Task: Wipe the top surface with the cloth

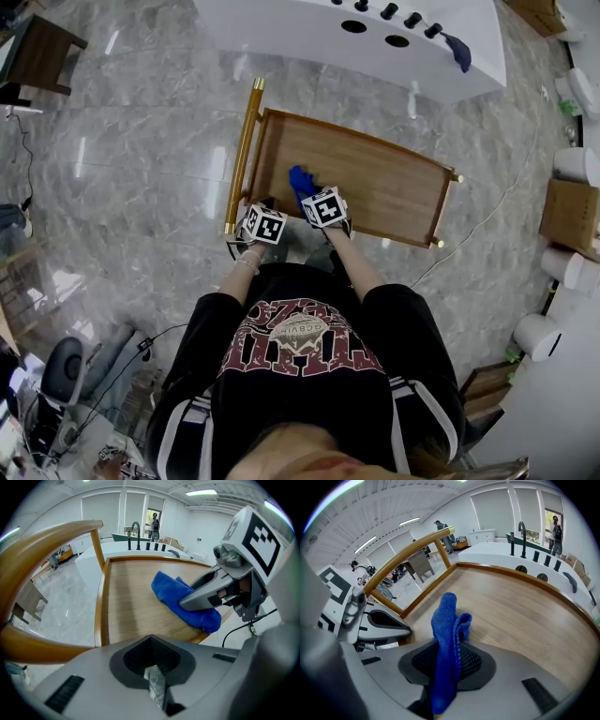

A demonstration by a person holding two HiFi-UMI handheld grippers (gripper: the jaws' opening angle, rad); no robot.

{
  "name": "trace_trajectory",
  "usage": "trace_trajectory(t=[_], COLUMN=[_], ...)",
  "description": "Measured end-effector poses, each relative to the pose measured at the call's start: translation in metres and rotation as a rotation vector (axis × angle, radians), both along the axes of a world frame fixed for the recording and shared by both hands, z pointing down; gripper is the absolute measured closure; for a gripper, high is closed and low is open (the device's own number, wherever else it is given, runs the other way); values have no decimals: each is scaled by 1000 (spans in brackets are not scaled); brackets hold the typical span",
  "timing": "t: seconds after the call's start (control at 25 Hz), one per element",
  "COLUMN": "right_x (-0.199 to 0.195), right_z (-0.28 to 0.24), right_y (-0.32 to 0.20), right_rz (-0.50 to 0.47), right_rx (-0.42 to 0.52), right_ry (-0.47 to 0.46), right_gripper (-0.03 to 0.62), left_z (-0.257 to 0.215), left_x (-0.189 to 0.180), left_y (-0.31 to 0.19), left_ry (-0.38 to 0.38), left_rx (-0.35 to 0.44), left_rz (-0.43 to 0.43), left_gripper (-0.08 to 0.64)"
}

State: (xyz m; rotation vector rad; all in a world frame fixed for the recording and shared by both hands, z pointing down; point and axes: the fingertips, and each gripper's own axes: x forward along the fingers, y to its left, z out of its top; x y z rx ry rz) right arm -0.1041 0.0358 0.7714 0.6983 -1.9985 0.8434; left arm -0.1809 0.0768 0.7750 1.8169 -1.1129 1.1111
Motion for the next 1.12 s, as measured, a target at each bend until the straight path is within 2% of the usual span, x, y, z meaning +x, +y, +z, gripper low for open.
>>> trace_trajectory(t=[0.2, 0.36, 0.68, 1.12], right_x=[-15, -24, -31, -54], right_z=[1, 1, 1, 0], right_y=[1, 0, -1, 1], right_rz=[-35, -54, -53, -89], right_rx=[4, 6, 6, 13], right_ry=[-3, -9, -9, -19], right_gripper=[495, 495, 495, 494], left_z=[-1, -7, -12, -11], left_x=[-1, 3, 7, -3], left_y=[1, 1, 5, 10], left_ry=[-7, 4, 22, -3], left_rx=[-11, 13, 23, 16], left_rz=[-5, -4, 22, 24], left_gripper=[512, 512, 512, 512])
